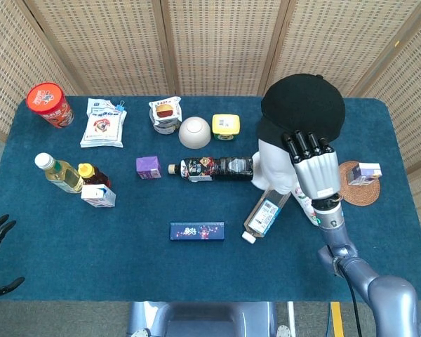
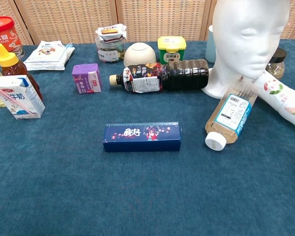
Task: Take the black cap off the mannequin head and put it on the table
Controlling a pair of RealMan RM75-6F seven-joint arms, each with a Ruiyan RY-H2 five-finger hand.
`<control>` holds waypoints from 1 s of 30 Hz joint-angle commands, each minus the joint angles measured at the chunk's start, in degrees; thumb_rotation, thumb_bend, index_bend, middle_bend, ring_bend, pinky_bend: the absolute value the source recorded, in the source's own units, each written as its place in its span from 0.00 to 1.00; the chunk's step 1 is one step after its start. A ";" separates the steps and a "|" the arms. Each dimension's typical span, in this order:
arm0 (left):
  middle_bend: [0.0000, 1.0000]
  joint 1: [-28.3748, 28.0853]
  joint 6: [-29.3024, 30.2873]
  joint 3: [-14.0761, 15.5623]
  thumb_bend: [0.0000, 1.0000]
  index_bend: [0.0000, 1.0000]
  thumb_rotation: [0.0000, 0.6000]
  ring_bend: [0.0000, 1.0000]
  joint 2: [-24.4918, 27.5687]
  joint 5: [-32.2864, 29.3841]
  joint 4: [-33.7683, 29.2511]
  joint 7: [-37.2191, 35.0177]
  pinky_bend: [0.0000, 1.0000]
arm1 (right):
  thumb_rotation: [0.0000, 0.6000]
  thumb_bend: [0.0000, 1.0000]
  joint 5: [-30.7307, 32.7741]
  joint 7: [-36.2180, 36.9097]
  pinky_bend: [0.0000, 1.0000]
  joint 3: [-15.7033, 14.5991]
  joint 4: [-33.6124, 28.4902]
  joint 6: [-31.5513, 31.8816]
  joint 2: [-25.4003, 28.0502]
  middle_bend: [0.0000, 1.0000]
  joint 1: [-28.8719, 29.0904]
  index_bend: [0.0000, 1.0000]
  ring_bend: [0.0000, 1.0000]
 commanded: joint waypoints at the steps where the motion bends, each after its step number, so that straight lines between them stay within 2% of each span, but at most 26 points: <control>1: 0.00 0.03 0.07 -0.01 0.03 0.00 1.00 0.00 -0.06 0.01 0.02 0.06 0.00 | 1.00 0.81 -1.10 -2.47 0.91 -0.27 -4.31 0.94 2.25 0.73 0.76 0.66 0.71; 11: 0.00 0.16 0.41 0.33 0.03 0.00 1.00 0.00 -0.52 1.03 0.25 0.86 0.00 | 1.00 0.81 -5.75 -13.05 0.91 -1.04 -21.12 0.36 6.15 0.73 3.58 0.67 0.71; 15: 0.00 0.01 0.13 0.50 0.03 0.00 1.00 0.00 -0.50 1.29 0.32 0.93 0.00 | 1.00 0.81 -8.61 -18.93 0.91 -1.19 -28.28 -1.44 7.07 0.73 5.54 0.67 0.71; 18: 0.00 -0.17 -0.22 0.75 0.03 0.00 1.00 0.00 -0.46 1.74 0.40 1.08 0.00 | 1.00 0.81 -10.63 -23.13 0.91 -1.70 -31.41 -3.91 6.70 0.73 7.11 0.67 0.72; 22: 0.00 -0.33 -0.50 1.03 0.03 0.00 1.00 0.00 -0.38 2.16 0.60 1.02 0.00 | 1.00 0.81 -12.61 -27.36 0.91 -2.76 -31.58 -8.28 5.14 0.73 9.26 0.67 0.72; 30: 0.00 -0.49 -0.62 1.33 0.03 0.00 1.00 0.00 0.00 2.34 0.94 0.15 0.00 | 1.00 0.81 -13.92 -31.62 0.91 -5.13 -27.05 -13.76 0.90 0.73 10.49 0.67 0.72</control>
